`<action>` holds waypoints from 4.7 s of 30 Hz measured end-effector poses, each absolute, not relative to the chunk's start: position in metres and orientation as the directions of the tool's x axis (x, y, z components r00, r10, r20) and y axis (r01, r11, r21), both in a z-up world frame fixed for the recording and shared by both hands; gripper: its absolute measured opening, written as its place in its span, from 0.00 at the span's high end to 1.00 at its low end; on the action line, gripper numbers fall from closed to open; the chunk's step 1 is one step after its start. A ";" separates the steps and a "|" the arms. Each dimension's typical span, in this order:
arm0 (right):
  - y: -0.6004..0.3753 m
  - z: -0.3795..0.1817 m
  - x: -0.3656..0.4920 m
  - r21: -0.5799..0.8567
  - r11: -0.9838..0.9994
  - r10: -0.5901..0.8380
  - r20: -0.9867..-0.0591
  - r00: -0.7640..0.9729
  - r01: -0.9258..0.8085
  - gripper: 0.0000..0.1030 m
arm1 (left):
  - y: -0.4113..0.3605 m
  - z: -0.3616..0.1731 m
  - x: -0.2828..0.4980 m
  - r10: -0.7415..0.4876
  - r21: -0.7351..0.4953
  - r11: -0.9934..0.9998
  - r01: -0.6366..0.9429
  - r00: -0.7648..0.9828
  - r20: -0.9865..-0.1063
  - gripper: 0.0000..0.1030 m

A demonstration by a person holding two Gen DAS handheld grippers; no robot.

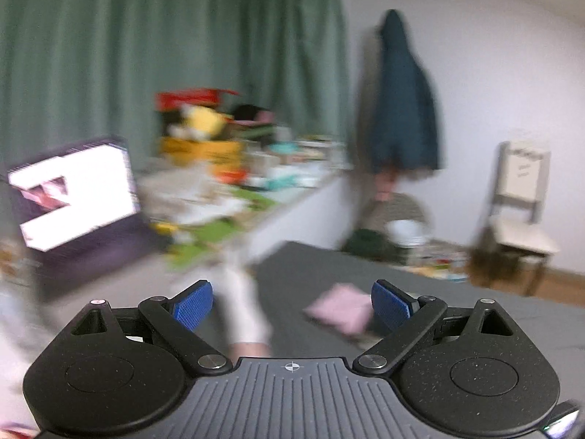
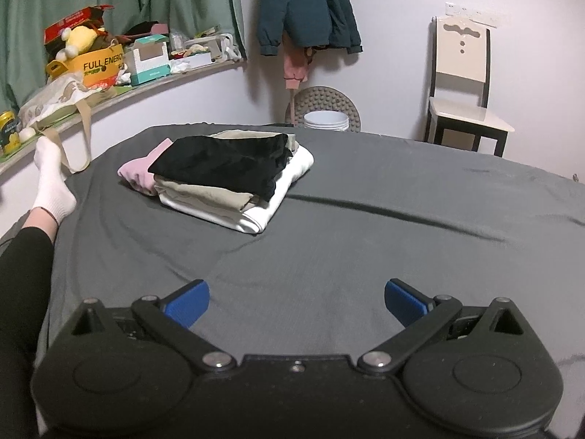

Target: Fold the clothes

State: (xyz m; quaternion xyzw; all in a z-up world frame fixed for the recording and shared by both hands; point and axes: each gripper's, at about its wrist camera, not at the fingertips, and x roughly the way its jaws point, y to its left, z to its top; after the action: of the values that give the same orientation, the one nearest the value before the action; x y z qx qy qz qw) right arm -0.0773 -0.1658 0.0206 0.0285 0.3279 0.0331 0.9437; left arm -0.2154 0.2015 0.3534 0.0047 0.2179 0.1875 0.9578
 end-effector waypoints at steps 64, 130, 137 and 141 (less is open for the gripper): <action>-0.131 0.000 -0.097 -0.043 0.990 0.073 -0.671 0.738 -0.137 0.00 | 0.489 0.052 -0.352 0.484 -0.052 0.541 -0.839 0.362 -0.797 0.01; -0.357 -0.011 -0.082 0.320 0.889 0.024 -0.746 0.665 0.327 0.00 | 0.005 0.013 -0.178 -0.581 -0.521 0.803 0.289 0.579 -0.573 0.99; -0.372 0.032 -0.160 0.545 0.838 0.191 -0.310 0.931 0.010 0.00 | -0.099 -0.006 -0.143 -0.530 -0.353 0.842 0.407 0.508 -0.679 0.99; -0.390 0.061 -0.209 0.514 0.846 0.319 -0.271 0.908 -0.143 0.00 | -0.110 -0.007 -0.122 -0.526 -0.350 0.847 0.400 0.533 -0.663 0.98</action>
State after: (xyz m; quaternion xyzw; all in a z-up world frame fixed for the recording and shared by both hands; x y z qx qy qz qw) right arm -0.2094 -0.3904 0.0607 0.2493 0.1756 0.1223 0.9445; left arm -0.1218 -0.1098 -0.0071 -0.0779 0.4038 -0.2652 0.8721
